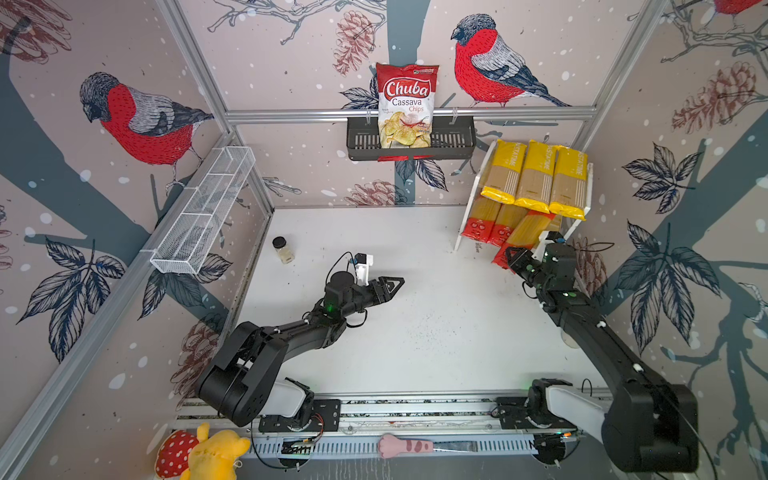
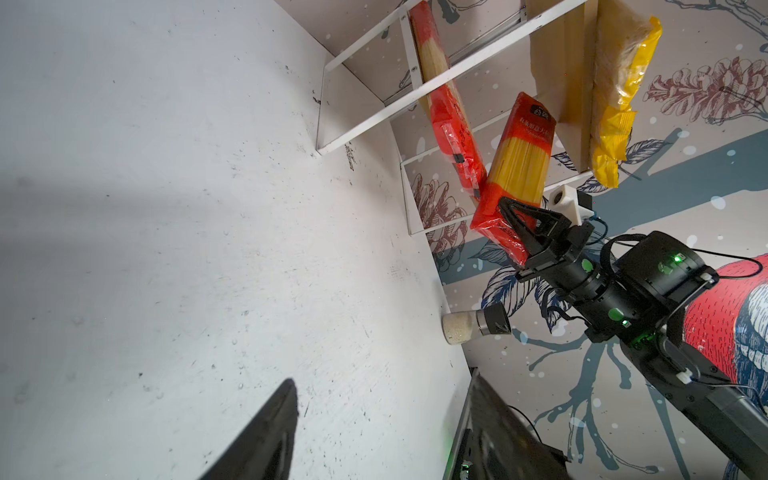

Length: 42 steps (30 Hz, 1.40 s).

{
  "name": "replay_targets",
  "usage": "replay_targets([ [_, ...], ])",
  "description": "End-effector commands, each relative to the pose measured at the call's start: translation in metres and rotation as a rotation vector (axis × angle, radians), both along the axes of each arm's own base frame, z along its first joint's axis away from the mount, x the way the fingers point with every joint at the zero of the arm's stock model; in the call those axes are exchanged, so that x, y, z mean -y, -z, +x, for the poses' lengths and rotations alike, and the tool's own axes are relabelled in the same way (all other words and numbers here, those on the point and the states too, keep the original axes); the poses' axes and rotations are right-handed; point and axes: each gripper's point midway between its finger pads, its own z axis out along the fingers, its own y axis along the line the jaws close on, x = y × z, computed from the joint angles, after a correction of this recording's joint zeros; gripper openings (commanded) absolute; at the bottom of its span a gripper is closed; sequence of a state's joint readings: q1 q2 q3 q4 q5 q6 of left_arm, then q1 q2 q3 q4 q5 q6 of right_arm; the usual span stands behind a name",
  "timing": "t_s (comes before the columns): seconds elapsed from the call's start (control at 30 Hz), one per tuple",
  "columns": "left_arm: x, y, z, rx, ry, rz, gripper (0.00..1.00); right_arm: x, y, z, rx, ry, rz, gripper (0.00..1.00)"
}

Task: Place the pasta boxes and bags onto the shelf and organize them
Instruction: 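Lower the pack into the shelf's lower tier beside the red packs with the right gripper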

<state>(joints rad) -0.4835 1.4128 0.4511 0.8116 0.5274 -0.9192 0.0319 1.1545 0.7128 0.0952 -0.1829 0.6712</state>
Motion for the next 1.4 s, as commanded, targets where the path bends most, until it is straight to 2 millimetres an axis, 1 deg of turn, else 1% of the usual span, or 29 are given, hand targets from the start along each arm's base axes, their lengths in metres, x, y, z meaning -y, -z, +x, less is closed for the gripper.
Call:
replay_targets([
  [0.0, 0.002, -0.006, -0.001, 0.023, 0.009, -0.026, 0.65, 0.011, -0.033, 0.023, 0.136, 0.019, -0.071, 0.04],
  [0.1, 0.002, -0.004, -0.002, 0.021, 0.008, -0.023, 0.65, 0.014, -0.031, 0.031, 0.136, 0.024, -0.078, 0.06],
  [0.17, 0.001, -0.003, -0.002, 0.019, 0.004, -0.02, 0.65, 0.014, -0.035, 0.035, 0.143, 0.023, -0.086, 0.07],
  [0.2, 0.001, -0.002, -0.002, 0.018, 0.004, -0.018, 0.65, 0.015, -0.028, 0.04, 0.123, 0.024, -0.092, 0.07],
  [0.3, 0.001, -0.001, -0.002, 0.016, 0.003, -0.016, 0.65, 0.018, -0.024, 0.045, 0.103, 0.03, -0.098, 0.11],
  [0.37, 0.001, -0.001, -0.002, 0.015, 0.001, -0.016, 0.65, 0.021, -0.017, 0.046, 0.082, 0.04, -0.087, 0.15],
  [0.43, 0.001, 0.0, -0.002, 0.014, 0.001, -0.015, 0.65, 0.023, -0.008, 0.044, 0.06, 0.049, -0.071, 0.22],
  [0.53, 0.002, 0.0, -0.002, 0.013, 0.003, -0.015, 0.65, 0.026, 0.004, 0.039, 0.036, 0.061, -0.044, 0.28],
  [0.63, 0.002, 0.0, -0.002, 0.012, 0.004, -0.01, 0.65, 0.029, 0.013, 0.034, 0.014, 0.063, -0.008, 0.31],
  [0.7, 0.002, 0.001, -0.002, 0.011, 0.003, -0.008, 0.65, 0.031, 0.017, 0.031, 0.009, 0.061, 0.023, 0.35],
  [0.77, 0.001, 0.001, -0.002, 0.01, 0.001, -0.008, 0.65, 0.035, 0.017, 0.028, 0.011, 0.062, 0.053, 0.41],
  [0.97, 0.003, 0.0, -0.003, 0.014, 0.005, -0.01, 0.65, 0.037, 0.015, 0.018, 0.035, 0.045, 0.134, 0.5],
  [1.0, 0.003, 0.0, -0.003, 0.014, 0.003, -0.008, 0.65, 0.037, 0.018, 0.016, 0.03, 0.042, 0.146, 0.52],
  [1.03, 0.003, -0.001, -0.003, 0.016, 0.003, -0.008, 0.65, 0.036, 0.011, 0.013, 0.051, 0.039, 0.153, 0.53],
  [1.07, 0.003, -0.001, -0.003, 0.015, 0.001, -0.007, 0.65, 0.036, 0.011, 0.01, 0.054, 0.037, 0.161, 0.55],
  [1.2, 0.004, -0.001, -0.004, 0.017, 0.003, -0.004, 0.65, 0.031, 0.009, 0.004, 0.064, 0.014, 0.199, 0.6],
  [1.37, 0.004, 0.0, -0.004, 0.016, 0.0, -0.001, 0.65, 0.015, 0.011, -0.002, 0.078, -0.044, 0.285, 0.62],
])
